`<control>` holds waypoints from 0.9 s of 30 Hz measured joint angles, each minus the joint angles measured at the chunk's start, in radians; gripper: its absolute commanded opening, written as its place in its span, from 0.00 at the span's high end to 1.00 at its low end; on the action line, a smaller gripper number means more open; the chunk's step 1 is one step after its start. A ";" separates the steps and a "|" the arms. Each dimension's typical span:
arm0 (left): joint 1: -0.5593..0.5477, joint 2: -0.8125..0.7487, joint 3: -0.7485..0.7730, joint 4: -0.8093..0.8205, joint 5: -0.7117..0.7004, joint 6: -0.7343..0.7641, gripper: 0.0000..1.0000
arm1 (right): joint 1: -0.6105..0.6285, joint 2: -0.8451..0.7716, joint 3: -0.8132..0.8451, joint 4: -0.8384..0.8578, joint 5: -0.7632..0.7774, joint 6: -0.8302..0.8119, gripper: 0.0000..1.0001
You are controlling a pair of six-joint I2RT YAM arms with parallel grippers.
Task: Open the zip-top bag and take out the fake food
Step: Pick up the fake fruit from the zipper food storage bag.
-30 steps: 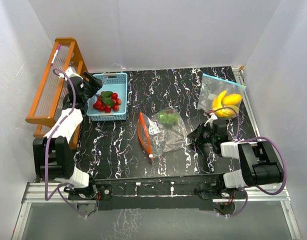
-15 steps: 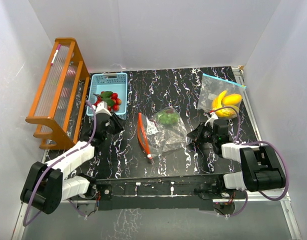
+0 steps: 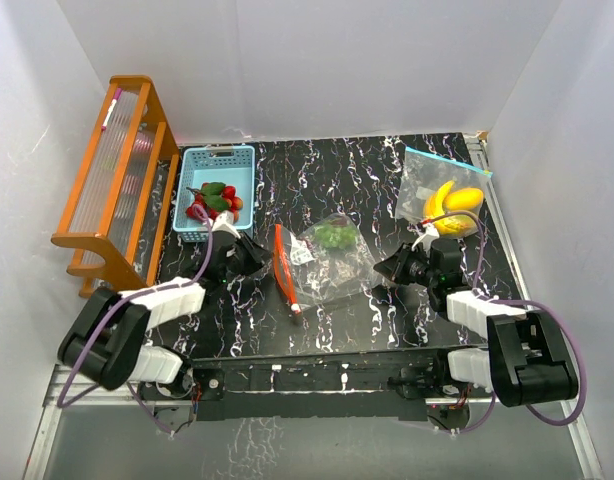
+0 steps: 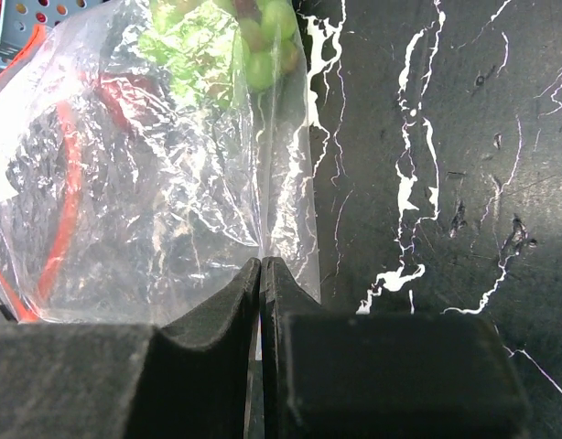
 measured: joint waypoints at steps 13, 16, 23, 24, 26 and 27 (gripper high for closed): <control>-0.126 0.236 0.214 0.084 0.040 -0.024 0.79 | 0.000 -0.037 -0.040 -0.029 -0.005 0.001 0.92; -0.148 0.320 0.256 0.090 0.039 -0.014 0.72 | 0.000 -0.067 -0.042 -0.037 -0.007 0.004 0.92; -0.180 0.453 0.290 0.060 0.015 0.023 0.37 | 0.007 -0.138 -0.049 -0.050 -0.016 0.020 0.92; -0.186 0.452 0.298 0.063 0.007 0.028 0.33 | 0.009 -0.141 -0.051 -0.049 -0.018 0.021 0.92; -0.197 0.453 0.306 0.070 -0.002 0.036 0.30 | 0.012 -0.143 -0.060 -0.049 -0.019 0.024 0.92; -0.200 0.454 0.306 0.077 -0.002 0.036 0.30 | 0.014 -0.143 -0.064 -0.051 -0.020 0.026 0.92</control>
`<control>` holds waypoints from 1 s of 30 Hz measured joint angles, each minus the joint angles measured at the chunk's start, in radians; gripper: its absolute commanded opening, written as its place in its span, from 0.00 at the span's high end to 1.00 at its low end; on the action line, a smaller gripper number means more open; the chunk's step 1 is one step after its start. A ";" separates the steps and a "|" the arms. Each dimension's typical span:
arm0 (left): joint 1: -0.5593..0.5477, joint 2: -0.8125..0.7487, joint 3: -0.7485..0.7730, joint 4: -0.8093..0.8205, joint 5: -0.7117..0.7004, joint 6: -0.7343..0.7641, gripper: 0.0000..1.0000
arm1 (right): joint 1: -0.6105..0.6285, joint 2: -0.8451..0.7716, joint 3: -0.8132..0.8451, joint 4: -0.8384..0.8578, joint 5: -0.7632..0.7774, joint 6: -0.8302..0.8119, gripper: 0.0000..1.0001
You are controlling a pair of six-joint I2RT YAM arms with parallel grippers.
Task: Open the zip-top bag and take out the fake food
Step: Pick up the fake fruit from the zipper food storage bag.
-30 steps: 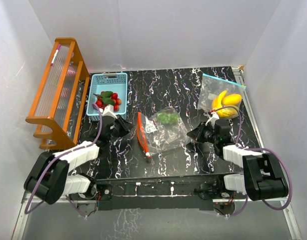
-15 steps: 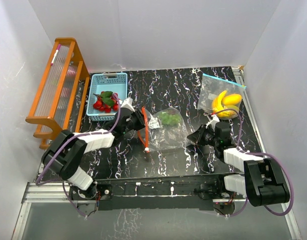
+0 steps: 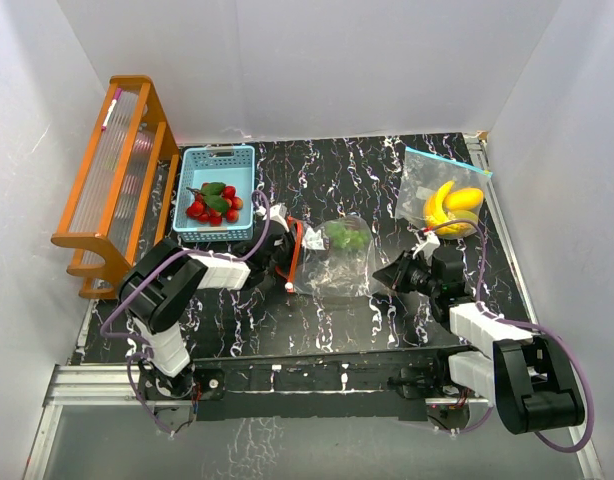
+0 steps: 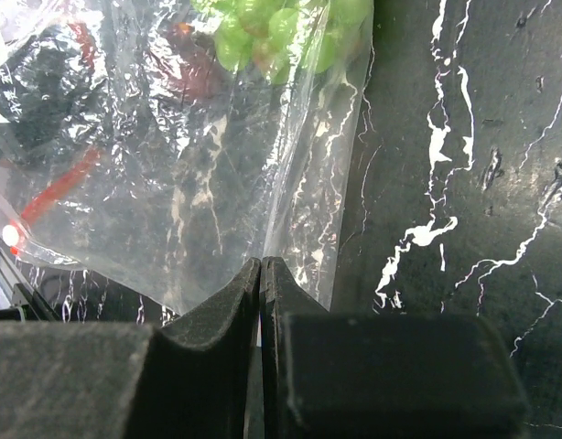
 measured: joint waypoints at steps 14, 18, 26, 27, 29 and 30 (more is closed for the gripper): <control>-0.049 0.116 0.060 0.174 0.000 -0.034 0.11 | 0.058 0.044 -0.003 0.006 0.006 0.006 0.92; -0.055 0.154 0.089 0.206 0.000 -0.042 0.28 | 0.075 0.053 -0.003 0.011 0.018 0.008 0.92; -0.066 0.193 0.102 0.199 -0.006 -0.053 0.64 | 0.087 0.066 -0.003 0.013 0.033 0.008 0.92; -0.066 0.188 0.097 0.199 -0.008 -0.053 0.64 | 0.087 0.067 -0.003 0.012 0.037 0.008 0.92; -0.067 0.171 0.080 0.187 -0.009 -0.050 0.67 | 0.087 0.066 -0.003 0.011 0.048 0.009 0.92; -0.068 0.154 0.069 0.172 -0.012 -0.047 0.67 | 0.087 0.066 -0.003 0.011 0.053 0.010 0.92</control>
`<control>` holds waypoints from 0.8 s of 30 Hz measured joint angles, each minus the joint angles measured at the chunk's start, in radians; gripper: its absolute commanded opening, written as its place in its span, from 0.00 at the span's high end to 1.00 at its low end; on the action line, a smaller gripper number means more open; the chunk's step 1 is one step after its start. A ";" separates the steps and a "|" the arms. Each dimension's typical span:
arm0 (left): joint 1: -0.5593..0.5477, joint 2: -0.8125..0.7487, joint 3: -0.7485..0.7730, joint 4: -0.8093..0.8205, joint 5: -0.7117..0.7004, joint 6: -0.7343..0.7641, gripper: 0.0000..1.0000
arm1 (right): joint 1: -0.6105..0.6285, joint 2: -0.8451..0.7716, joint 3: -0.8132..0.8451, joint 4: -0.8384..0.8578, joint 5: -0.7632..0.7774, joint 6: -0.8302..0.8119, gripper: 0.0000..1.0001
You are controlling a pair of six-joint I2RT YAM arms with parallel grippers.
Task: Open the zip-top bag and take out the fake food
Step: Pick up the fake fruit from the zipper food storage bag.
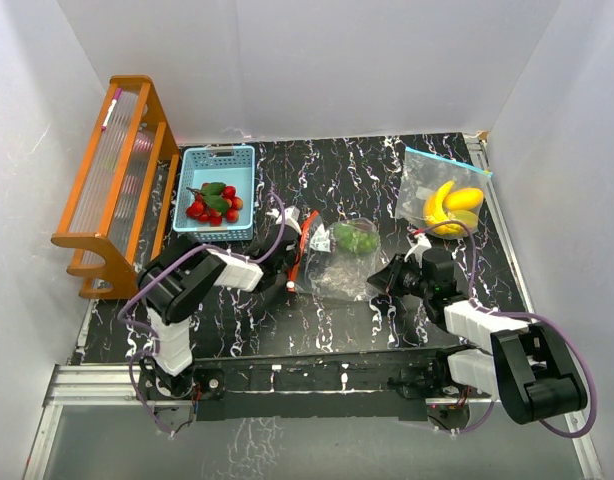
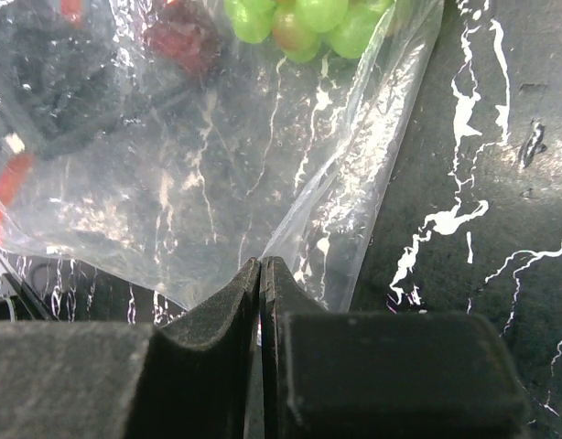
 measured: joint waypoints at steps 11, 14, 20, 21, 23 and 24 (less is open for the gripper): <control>0.056 -0.338 -0.139 -0.222 -0.034 0.074 0.71 | 0.000 -0.052 0.023 0.014 0.031 0.024 0.92; 0.089 -0.429 -0.156 -0.308 -0.036 0.109 0.71 | -0.012 -0.029 0.042 0.012 0.031 0.023 0.92; 0.172 -0.592 -0.154 -0.507 0.050 0.196 0.71 | -0.069 0.110 0.159 0.007 0.040 0.018 0.92; 0.192 -0.618 -0.148 -0.542 0.074 0.208 0.70 | -0.079 0.140 0.185 0.008 0.042 0.016 0.92; 0.224 -0.661 -0.125 -0.610 0.111 0.231 0.70 | -0.097 0.184 0.222 0.015 0.044 0.015 0.92; 0.239 -0.680 -0.111 -0.642 0.122 0.242 0.70 | -0.105 0.196 0.230 0.017 0.045 0.014 0.92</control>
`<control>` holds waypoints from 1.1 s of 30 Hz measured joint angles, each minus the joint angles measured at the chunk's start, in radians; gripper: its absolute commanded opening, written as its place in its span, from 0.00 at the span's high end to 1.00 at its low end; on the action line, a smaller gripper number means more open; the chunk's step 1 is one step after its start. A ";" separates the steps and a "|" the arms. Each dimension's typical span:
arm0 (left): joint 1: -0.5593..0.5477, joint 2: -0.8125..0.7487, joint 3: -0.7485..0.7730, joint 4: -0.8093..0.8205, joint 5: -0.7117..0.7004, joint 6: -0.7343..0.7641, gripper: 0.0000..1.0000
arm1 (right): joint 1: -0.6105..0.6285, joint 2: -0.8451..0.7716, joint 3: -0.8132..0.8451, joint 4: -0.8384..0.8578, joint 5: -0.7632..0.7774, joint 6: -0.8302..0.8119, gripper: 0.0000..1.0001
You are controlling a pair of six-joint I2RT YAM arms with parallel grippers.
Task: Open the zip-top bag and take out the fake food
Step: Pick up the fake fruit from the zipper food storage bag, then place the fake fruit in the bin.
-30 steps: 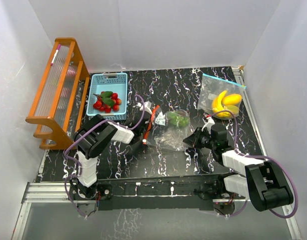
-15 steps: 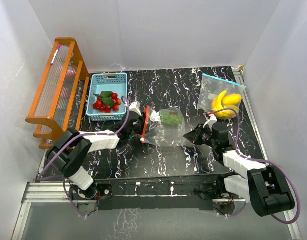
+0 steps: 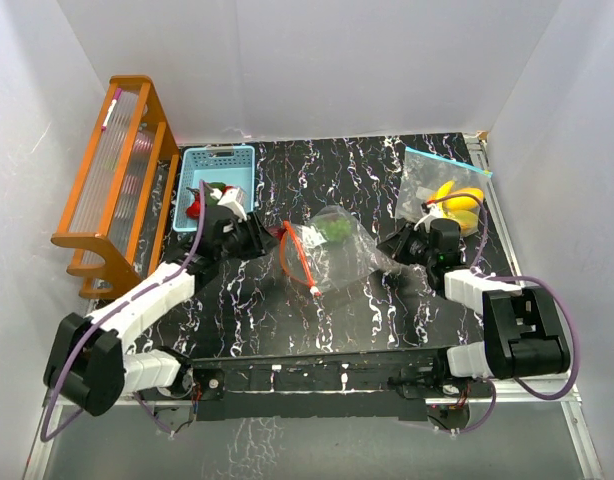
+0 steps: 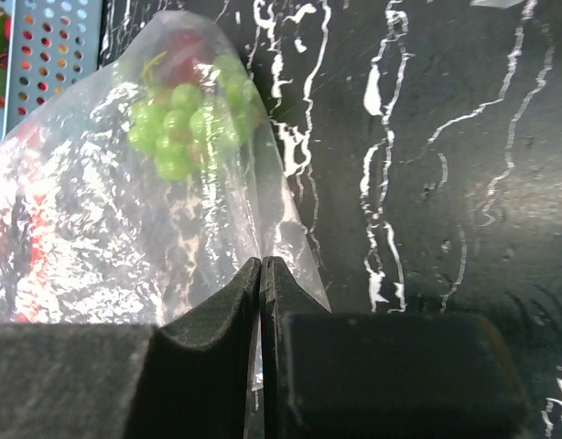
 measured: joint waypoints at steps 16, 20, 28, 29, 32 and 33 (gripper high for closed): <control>0.292 0.174 0.295 -0.172 0.036 0.137 0.44 | -0.049 -0.095 -0.034 -0.034 -0.027 -0.032 0.92; 0.326 0.325 0.370 -0.172 0.010 0.165 0.03 | -0.049 -0.090 -0.034 -0.035 -0.037 -0.047 0.92; 0.330 0.367 0.375 -0.138 -0.039 0.130 0.54 | -0.049 0.065 -0.002 -0.020 -0.066 -0.046 0.92; 0.327 0.366 0.372 -0.122 -0.032 0.120 0.57 | -0.049 0.065 -0.002 -0.020 -0.066 -0.046 0.92; 0.299 0.357 0.353 -0.075 -0.009 0.097 0.64 | -0.049 0.108 0.045 -0.016 -0.081 -0.037 0.92; 0.281 0.356 0.349 -0.063 0.000 0.092 0.67 | -0.049 0.124 0.068 -0.009 -0.085 -0.031 0.92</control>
